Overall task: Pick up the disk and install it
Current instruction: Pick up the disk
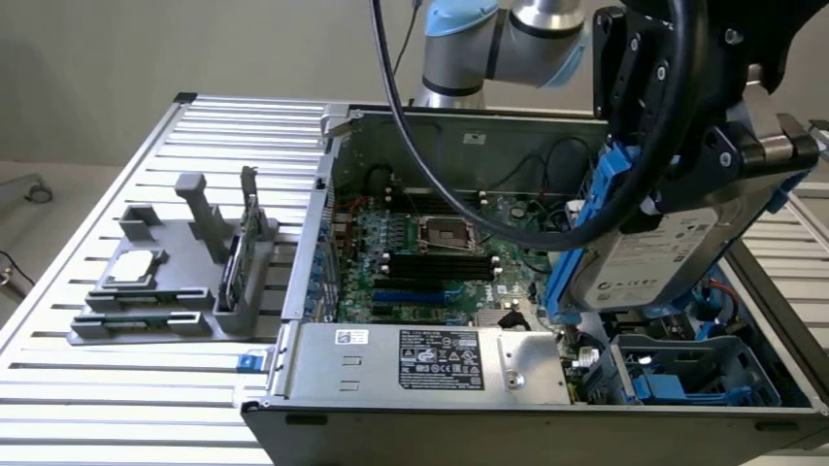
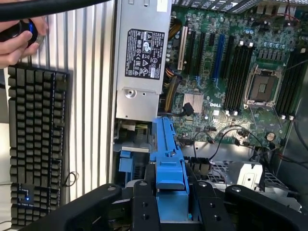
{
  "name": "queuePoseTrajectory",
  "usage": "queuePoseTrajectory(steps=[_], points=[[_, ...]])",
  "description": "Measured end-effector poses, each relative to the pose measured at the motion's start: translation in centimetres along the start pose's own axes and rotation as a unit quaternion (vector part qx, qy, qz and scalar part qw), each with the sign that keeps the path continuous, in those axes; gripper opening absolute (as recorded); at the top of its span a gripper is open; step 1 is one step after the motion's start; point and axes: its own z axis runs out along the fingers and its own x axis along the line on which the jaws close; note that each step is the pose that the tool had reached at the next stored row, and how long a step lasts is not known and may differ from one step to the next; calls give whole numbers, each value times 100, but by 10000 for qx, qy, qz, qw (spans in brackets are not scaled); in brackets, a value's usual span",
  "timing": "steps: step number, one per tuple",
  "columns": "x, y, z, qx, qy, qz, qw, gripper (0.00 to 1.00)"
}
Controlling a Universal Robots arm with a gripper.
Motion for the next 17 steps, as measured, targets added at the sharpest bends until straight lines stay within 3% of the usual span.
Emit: queuePoseTrajectory(steps=[12,17], points=[[220,-126,58,0,0,0,10000,33],[260,-280,99,0,0,0,10000,33]])
